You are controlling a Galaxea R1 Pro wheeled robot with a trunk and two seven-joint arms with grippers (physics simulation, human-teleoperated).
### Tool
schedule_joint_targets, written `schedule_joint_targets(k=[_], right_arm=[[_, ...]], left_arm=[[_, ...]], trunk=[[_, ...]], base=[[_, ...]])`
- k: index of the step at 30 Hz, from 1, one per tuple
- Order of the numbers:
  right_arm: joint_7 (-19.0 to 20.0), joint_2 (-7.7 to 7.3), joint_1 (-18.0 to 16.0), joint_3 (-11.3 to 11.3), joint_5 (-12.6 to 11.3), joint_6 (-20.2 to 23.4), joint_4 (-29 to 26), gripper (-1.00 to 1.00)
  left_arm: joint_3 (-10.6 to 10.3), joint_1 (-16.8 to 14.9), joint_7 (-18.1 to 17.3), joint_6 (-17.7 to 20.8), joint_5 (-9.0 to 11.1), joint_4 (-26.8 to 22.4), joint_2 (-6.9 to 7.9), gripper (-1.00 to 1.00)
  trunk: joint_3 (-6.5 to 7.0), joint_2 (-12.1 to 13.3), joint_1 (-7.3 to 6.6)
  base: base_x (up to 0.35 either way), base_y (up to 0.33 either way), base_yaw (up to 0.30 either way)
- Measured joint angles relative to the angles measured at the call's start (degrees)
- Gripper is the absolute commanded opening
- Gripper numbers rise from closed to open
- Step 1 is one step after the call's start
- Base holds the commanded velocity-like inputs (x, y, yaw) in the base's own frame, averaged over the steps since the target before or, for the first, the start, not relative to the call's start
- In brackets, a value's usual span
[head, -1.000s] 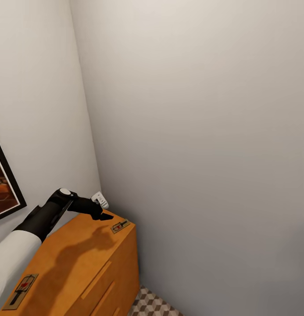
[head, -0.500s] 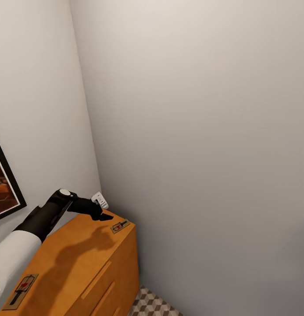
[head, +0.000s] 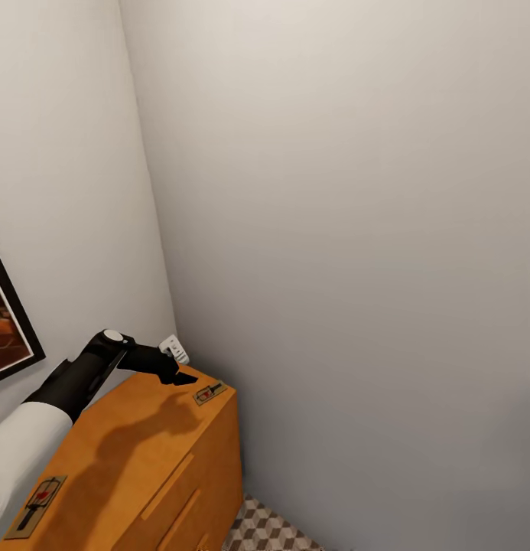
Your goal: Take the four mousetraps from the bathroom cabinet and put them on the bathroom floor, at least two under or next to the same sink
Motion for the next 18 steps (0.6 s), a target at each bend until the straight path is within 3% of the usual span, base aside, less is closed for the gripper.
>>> schedule_joint_targets(k=[18], right_arm=[[0.0,0.05,0.0,0.0,0.0,0.0,0.0,1.00]], left_arm=[[-0.1,0.0,0.0,0.0,-0.1,-0.2,-0.03,1.00]], trunk=[[-1.49,0.1,-0.02]], base=[[0.000,0.000,0.000]])
